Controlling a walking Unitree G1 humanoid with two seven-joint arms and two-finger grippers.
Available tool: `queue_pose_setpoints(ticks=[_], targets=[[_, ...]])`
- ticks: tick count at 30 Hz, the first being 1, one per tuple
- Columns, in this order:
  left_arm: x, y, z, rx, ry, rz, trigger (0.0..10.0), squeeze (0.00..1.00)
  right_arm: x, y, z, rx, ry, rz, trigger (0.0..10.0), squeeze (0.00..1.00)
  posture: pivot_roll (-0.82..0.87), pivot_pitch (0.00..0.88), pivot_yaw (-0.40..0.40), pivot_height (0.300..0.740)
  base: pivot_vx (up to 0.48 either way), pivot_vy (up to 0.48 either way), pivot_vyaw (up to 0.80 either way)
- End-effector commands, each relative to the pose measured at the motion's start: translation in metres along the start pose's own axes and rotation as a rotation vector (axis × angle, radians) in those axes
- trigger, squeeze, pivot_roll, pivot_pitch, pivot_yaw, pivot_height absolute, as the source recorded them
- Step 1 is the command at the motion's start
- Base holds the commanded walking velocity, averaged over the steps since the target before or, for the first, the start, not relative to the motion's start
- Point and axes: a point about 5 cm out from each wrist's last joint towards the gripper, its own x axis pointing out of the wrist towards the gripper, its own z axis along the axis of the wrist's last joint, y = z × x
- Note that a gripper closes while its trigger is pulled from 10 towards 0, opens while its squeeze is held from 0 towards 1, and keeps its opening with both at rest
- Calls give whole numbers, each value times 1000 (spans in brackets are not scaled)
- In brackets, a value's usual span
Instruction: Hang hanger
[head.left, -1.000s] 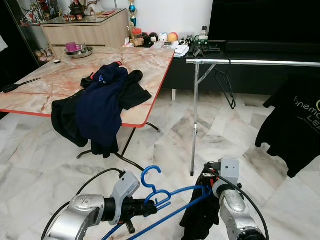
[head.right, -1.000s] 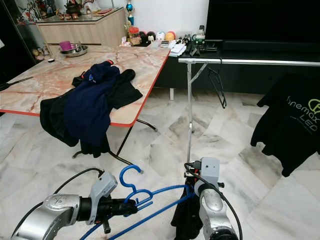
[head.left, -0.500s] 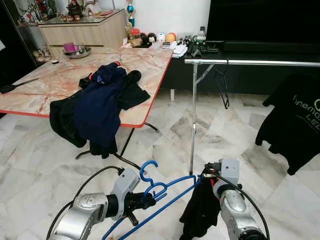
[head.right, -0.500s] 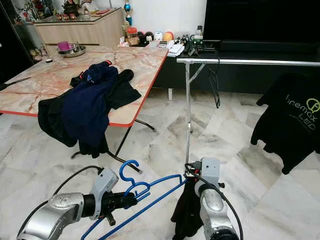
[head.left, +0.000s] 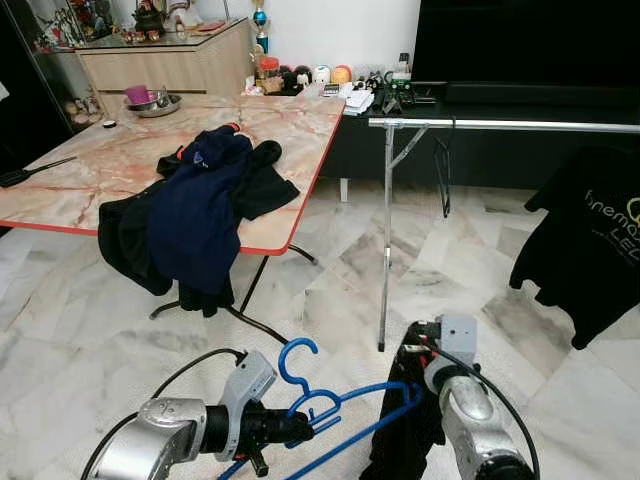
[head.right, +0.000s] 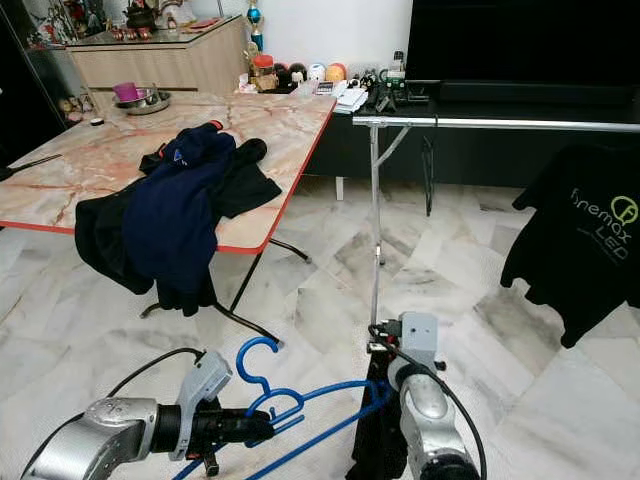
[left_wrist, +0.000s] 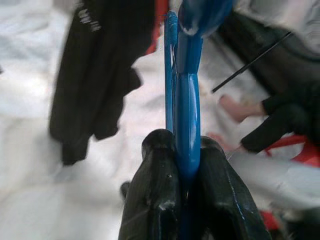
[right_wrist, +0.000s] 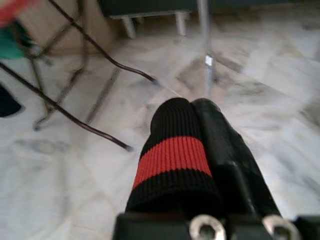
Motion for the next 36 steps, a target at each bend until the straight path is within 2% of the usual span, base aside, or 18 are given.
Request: queue_pose_setpoints(ticks=[1,6,13,25,29,36], targets=[[-1,2,7,-8,-22,1,10000,0,5,9,13,4,-43,66,10000,0,126,41,31,740,0,0,0],[2,7,14,-7,-60,45,10000,0,4,12,10,4,-31,85,10000,0,126,43,30,740,0,0,0],[1,16,11,22,-23,138,10000,0,1,7,4,4,-18,70,10000,0,124,44,27,740,0,0,0],[0,15,6,25,10,115,10000,0,1,2,5,8,-21,51,10000,0,124,48,25,740,0,0,0],[0,17,-1,36,69,119,10000,0,1,0,5,4,-19,45,10000,0,125,49,23,740,0,0,0],[4,19,-2,23,55,136,10000,0,1,2,6,12,-21,54,10000,0,123,50,22,740,0,0,0]])
